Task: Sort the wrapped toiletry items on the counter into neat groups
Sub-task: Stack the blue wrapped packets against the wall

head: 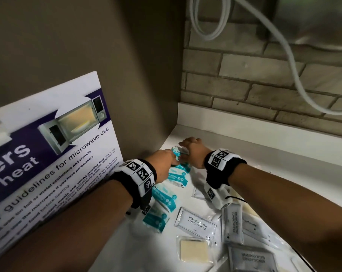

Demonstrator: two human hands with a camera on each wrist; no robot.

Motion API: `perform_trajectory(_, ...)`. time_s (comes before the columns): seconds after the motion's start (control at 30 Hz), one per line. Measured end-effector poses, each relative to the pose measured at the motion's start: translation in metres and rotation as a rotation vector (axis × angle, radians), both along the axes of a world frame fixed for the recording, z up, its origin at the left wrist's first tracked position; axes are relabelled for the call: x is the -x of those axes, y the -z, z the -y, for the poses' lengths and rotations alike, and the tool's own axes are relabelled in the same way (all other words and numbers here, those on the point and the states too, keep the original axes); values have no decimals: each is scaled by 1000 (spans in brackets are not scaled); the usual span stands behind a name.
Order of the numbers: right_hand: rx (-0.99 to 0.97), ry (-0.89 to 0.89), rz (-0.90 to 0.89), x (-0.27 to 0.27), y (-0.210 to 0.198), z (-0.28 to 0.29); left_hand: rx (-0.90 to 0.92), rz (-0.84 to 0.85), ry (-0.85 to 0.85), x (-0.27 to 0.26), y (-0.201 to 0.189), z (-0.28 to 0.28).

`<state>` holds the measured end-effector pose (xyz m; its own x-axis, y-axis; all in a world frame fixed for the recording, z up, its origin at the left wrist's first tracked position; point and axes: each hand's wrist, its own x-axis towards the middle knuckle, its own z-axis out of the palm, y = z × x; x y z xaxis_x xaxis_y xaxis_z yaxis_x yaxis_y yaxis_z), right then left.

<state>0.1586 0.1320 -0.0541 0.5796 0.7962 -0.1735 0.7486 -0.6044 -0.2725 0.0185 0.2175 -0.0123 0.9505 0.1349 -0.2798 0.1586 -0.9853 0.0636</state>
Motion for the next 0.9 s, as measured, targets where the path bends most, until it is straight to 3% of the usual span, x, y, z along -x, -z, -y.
perform_trajectory(0.13,0,-122,44,0,6,12,-49,-64,71,-2,3,3)
perform_trajectory(0.53,87,-182,84,-1,-4,-10,-341,-185,154,2,5,7)
perform_trajectory(0.9,165,-229,128,4,-12,-33,-309,-159,65,-2,7,2)
